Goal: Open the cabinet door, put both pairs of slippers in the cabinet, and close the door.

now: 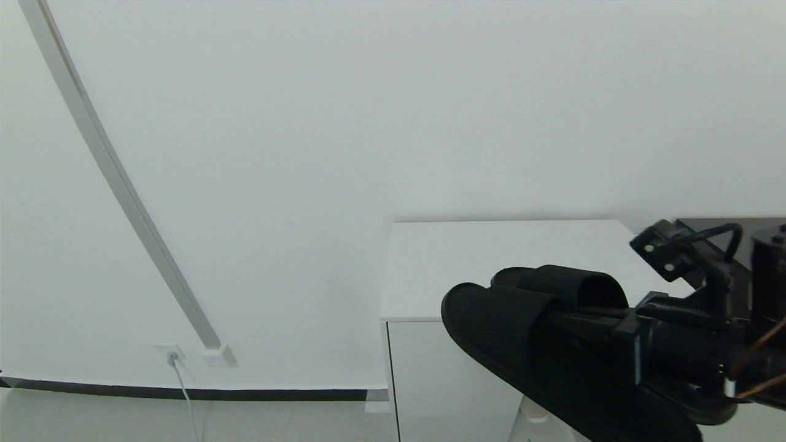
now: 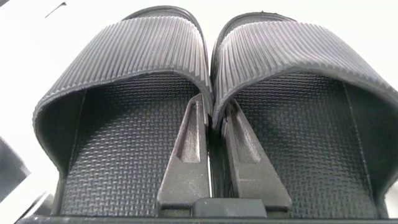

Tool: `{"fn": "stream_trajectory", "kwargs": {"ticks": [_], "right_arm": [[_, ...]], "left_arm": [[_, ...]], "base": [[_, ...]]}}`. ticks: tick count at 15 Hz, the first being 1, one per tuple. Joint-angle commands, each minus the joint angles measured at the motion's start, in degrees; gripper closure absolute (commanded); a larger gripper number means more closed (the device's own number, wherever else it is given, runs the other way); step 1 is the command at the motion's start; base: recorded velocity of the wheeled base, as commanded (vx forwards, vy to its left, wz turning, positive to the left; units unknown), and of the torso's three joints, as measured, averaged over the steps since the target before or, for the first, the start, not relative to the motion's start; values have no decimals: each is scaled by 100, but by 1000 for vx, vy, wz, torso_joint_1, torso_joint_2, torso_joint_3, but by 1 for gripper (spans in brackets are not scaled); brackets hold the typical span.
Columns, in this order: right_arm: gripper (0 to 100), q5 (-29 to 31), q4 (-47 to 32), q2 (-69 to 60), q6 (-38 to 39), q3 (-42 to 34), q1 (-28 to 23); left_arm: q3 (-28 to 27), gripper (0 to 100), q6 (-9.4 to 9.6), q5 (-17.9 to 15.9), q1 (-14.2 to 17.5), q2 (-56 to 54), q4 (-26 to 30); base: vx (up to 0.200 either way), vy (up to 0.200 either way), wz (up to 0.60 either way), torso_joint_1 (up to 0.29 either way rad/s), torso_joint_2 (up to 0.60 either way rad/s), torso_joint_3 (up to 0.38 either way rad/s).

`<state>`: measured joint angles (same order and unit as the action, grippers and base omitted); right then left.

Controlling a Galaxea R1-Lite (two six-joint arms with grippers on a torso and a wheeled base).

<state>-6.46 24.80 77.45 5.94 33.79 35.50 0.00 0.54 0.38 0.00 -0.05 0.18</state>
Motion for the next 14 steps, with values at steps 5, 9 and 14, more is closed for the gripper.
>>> {"fn": "stream_trajectory", "kwargs": {"ticks": [5,9,14], "right_arm": [[100,-48,-124,-678,4,-66,142],[100,-39,-115,-573,4,-83,142],[100,-31,-98,-476,-14,-110,133]], "left_arm": [[0,100,-10,15,0,5,-1],[0,100,-10,15,0,5,-9],[0,100,-10,15,0,5,-1]], "base": [[-40,0,0,0,0,0],[-200,0,0,6,1,6],[-120,0,0,-3,0,2]]}}
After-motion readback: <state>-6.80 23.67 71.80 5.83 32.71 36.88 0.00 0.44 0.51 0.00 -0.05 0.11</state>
